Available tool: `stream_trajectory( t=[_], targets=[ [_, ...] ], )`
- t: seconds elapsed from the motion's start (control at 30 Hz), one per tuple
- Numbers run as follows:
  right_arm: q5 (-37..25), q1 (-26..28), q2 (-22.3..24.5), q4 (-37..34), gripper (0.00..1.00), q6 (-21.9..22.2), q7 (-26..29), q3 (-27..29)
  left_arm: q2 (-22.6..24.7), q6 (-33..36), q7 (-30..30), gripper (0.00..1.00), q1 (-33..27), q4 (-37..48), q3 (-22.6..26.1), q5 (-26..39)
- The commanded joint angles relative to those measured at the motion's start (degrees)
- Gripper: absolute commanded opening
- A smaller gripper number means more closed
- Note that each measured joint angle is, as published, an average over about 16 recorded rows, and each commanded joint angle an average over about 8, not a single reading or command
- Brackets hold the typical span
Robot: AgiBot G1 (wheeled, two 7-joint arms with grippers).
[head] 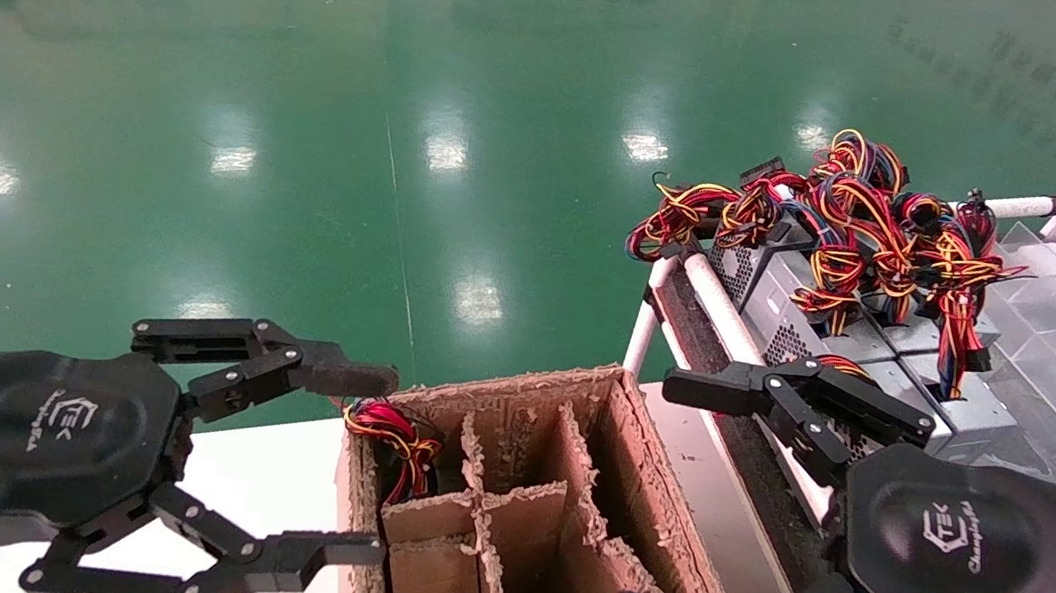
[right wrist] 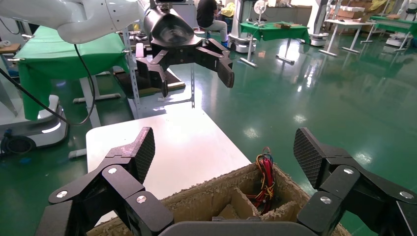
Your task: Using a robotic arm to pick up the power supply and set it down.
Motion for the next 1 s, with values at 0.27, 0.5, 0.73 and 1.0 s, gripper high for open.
stream_trajectory(
  t=[0.27,0.5,0.73,1.0],
  targets=[
    [0.00,0.00,0.00,0.00,1.00,0.00,0.00,0.00,0.00,0.00,0.00,0.00,0.00,0.00,0.00,0.00],
    [0.00,0.00,0.00,0.00,1.00,0.00,0.00,0.00,0.00,0.00,0.00,0.00,0.00,0.00,0.00,0.00],
    [0.00,0.00,0.00,0.00,1.00,0.00,0.00,0.00,0.00,0.00,0.00,0.00,0.00,0.00,0.00,0.00],
    [0.00,0.00,0.00,0.00,1.00,0.00,0.00,0.00,0.00,0.00,0.00,0.52,0.00,0.00,0.00,0.00]
  ],
)
